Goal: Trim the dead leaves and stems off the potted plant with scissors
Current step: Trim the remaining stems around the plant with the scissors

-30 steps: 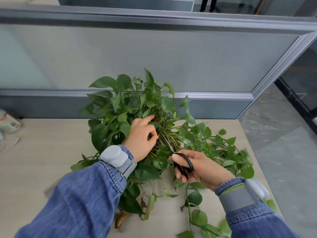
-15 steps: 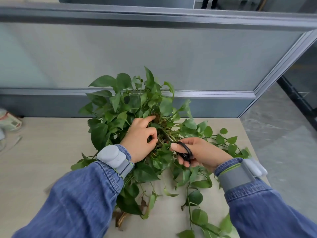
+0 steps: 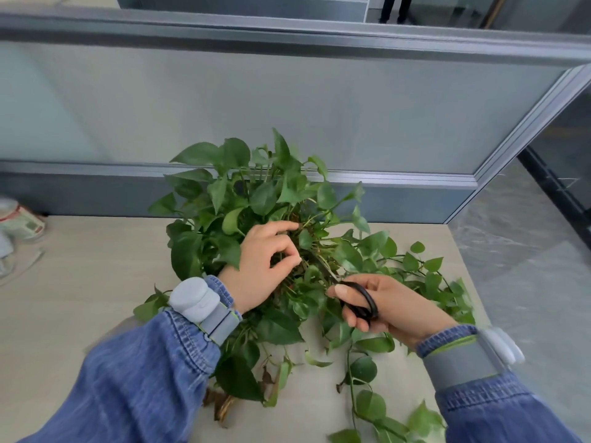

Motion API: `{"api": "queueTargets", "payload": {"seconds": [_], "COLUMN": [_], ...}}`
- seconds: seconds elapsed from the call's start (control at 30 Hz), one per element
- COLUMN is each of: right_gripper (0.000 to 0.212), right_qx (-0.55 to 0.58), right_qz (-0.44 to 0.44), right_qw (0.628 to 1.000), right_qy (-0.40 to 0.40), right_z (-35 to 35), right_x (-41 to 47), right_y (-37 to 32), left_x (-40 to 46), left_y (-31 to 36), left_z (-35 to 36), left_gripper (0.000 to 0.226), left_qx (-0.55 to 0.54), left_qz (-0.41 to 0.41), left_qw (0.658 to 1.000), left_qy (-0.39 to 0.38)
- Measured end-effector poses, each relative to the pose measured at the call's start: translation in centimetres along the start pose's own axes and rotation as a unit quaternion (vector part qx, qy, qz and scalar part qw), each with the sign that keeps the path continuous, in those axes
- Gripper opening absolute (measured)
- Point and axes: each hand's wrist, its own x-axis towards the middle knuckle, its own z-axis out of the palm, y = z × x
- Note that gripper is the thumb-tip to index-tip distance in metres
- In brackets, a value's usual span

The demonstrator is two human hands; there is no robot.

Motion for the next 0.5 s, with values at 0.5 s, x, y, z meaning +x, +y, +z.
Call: {"api": "queueTargets", "payload": {"seconds": [0.5], "right_gripper": [0.036], "right_qx": [-0.274], "right_qz": [0.019], "right_qw": [0.917], "right_qy": [0.291], "right_z": [5.8], "right_x": [-2.9], "right_y": [19.5], "left_x": [-13.2], "left_y": [4.6], "left_z": [8.3], "left_gripper": [0.018], "left_qx": [0.341], "left_qz": [0.235], "left_qw": [0.879], "left_qy": [-0.235]}}
